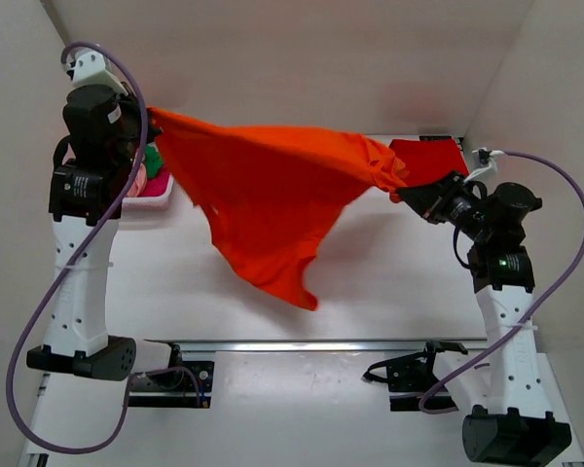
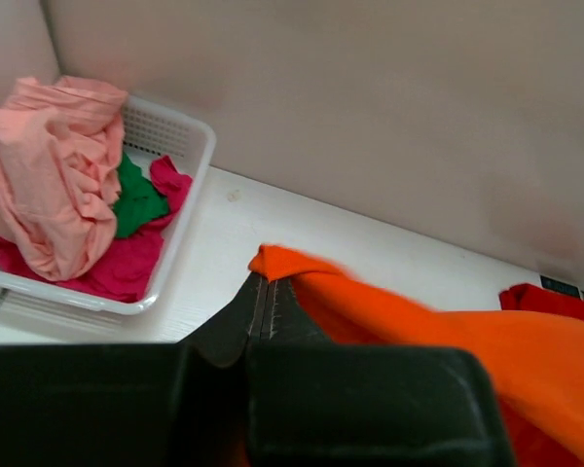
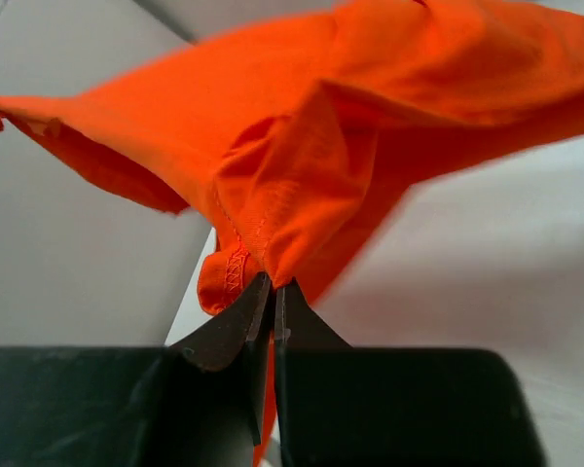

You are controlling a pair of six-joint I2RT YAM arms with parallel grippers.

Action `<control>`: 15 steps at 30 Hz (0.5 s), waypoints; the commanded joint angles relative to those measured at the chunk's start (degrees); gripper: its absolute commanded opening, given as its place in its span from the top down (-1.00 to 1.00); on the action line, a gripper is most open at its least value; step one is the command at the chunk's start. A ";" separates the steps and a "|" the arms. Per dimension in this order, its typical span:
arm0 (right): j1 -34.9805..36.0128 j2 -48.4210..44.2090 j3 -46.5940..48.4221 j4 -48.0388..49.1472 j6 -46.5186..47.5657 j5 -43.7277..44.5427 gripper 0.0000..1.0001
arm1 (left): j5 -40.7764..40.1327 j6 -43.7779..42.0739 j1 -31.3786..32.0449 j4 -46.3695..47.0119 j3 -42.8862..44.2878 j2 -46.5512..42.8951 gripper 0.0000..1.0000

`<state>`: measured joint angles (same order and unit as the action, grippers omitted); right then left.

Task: Fold and stack the t-shirts
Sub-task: Flatten out the tshirt

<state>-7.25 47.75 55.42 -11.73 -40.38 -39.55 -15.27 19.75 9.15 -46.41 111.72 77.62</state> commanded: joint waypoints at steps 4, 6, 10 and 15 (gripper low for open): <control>-0.84 0.60 2.15 -5.14 1.44 -3.34 1.00 | -5.73 -3.75 1.22 2.20 -2.91 -6.16 1.00; -3.21 -0.37 2.59 -4.01 1.45 -5.79 0.99 | -6.87 -3.93 3.05 2.64 -1.34 -7.05 1.00; -2.16 -2.83 8.81 -9.36 6.44 -1.24 1.00 | -10.03 -3.49 7.01 2.73 1.04 -10.21 1.00; -1.98 -7.22 15.24 -15.86 11.63 4.03 1.00 | -14.70 -4.80 10.97 2.90 -2.81 -20.38 1.00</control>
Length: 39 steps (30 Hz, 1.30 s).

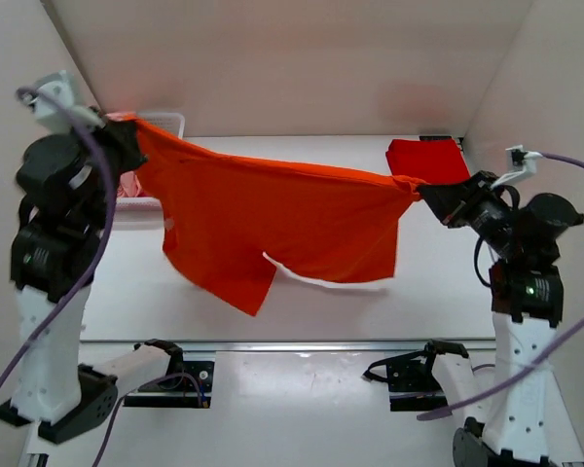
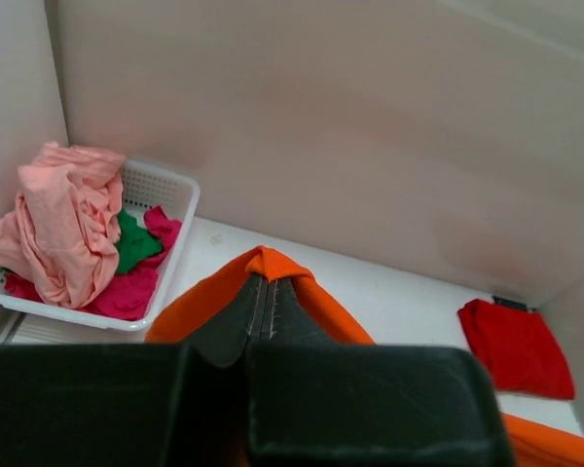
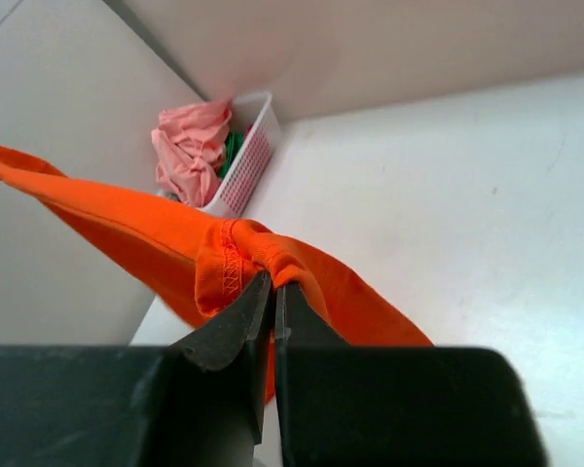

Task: Fold and stack the t-shirts
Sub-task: Flatten out the tshirt

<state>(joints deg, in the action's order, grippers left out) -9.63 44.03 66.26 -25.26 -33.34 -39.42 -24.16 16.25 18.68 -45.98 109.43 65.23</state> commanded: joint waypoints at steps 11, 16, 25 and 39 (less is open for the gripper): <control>0.57 -5.71 5.39 -4.20 3.03 7.87 1.00 | 0.60 2.47 1.28 1.33 -2.46 -12.07 1.00; 1.10 -0.10 -2.62 3.89 0.56 7.68 1.00 | 8.24 2.47 -4.60 5.80 -3.17 -0.14 1.00; 8.40 36.15 0.97 20.41 3.63 15.24 1.00 | 8.69 -0.78 -7.08 11.53 21.15 45.08 1.00; 11.81 60.34 33.09 3.89 17.79 28.26 -0.41 | 8.95 -2.36 -6.99 12.05 4.28 39.94 -0.62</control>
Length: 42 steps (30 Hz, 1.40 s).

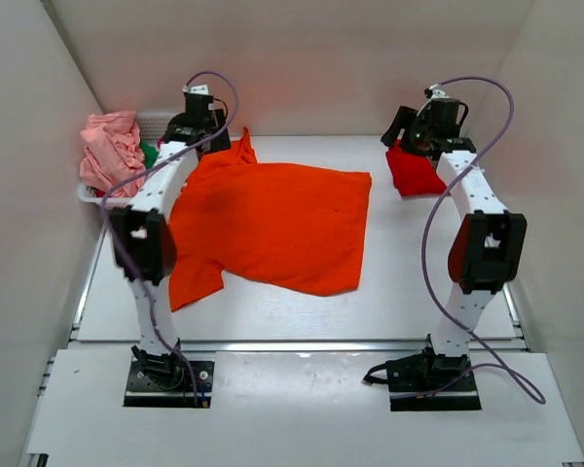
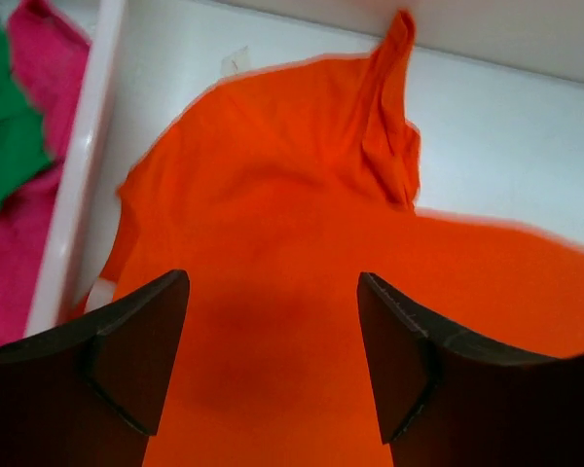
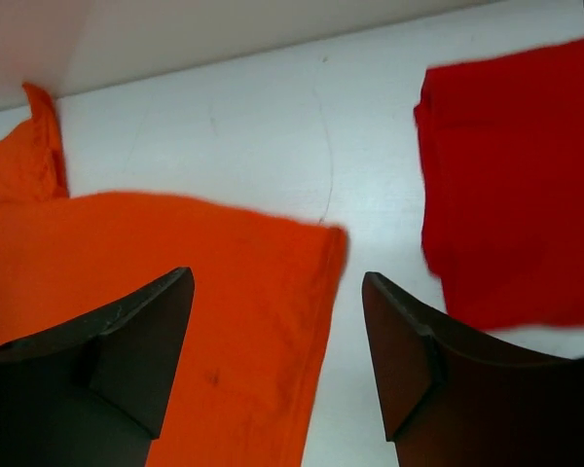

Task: Fold and stack the t-shirts
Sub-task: Flatten out the tshirt

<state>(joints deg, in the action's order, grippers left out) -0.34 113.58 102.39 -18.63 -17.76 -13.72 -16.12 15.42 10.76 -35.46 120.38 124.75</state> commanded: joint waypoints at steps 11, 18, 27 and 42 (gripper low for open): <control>19.93 -39.37 -53.31 -5.19 -3.49 3.17 -0.28 | 2.41 4.70 5.24 -6.37 -60.04 -58.27 -0.50; 20.28 -42.13 -62.23 -3.08 -6.15 1.23 -0.35 | 0.92 10.94 6.20 -4.44 -77.04 -65.69 -0.48; 22.92 -34.92 -62.22 1.49 -7.38 -2.45 -0.23 | -1.55 12.71 2.25 -8.48 -79.25 -64.36 -0.54; 4.23 -28.94 -48.18 -2.90 1.76 -11.07 1.00 | -0.31 11.74 4.26 -6.29 -74.41 -56.99 -0.54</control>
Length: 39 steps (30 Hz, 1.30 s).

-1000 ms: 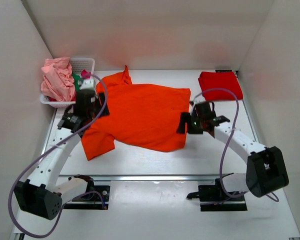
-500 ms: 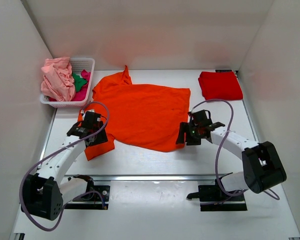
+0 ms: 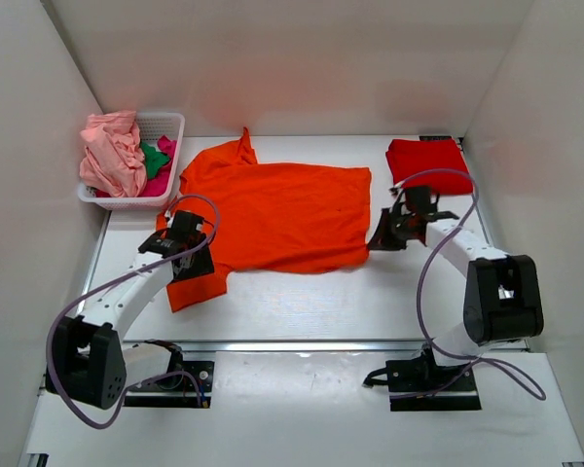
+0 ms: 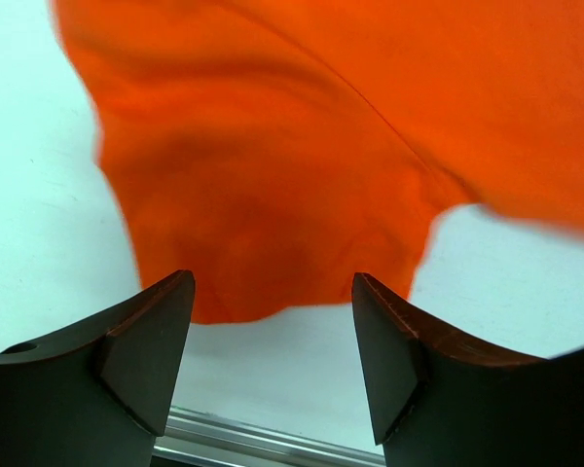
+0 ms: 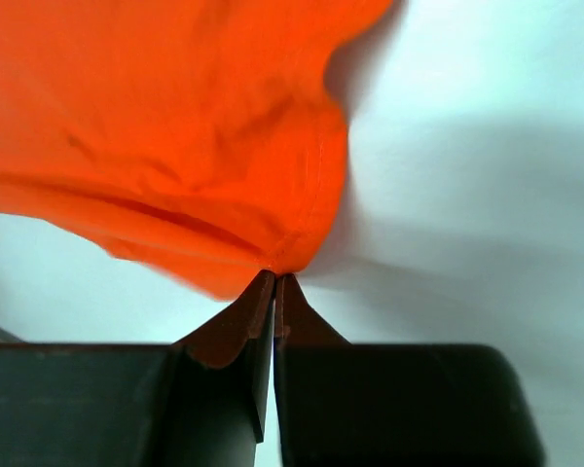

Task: Fold and stack the t-shirts
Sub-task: Flatten out the tshirt

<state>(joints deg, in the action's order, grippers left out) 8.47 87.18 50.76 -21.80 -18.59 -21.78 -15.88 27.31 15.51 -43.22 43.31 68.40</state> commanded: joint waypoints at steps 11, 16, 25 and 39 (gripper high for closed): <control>-10.05 13.98 18.92 0.62 4.44 -2.66 0.53 | 0.05 0.02 1.10 2.18 2.92 3.32 -0.55; -9.44 13.29 17.36 0.44 5.23 0.68 0.35 | 1.99 0.90 4.44 -0.37 1.08 3.93 -0.57; -9.35 8.89 14.55 -1.66 6.28 3.41 0.19 | 5.25 6.78 8.40 -4.85 -3.23 6.57 -0.45; -9.79 2.38 9.80 -0.44 5.32 0.51 0.19 | 6.31 16.37 8.75 2.52 -10.26 6.12 -0.24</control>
<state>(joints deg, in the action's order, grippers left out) -1.23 91.74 61.01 -23.90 -13.39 -20.60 -8.56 40.97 23.66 -45.67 34.72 72.77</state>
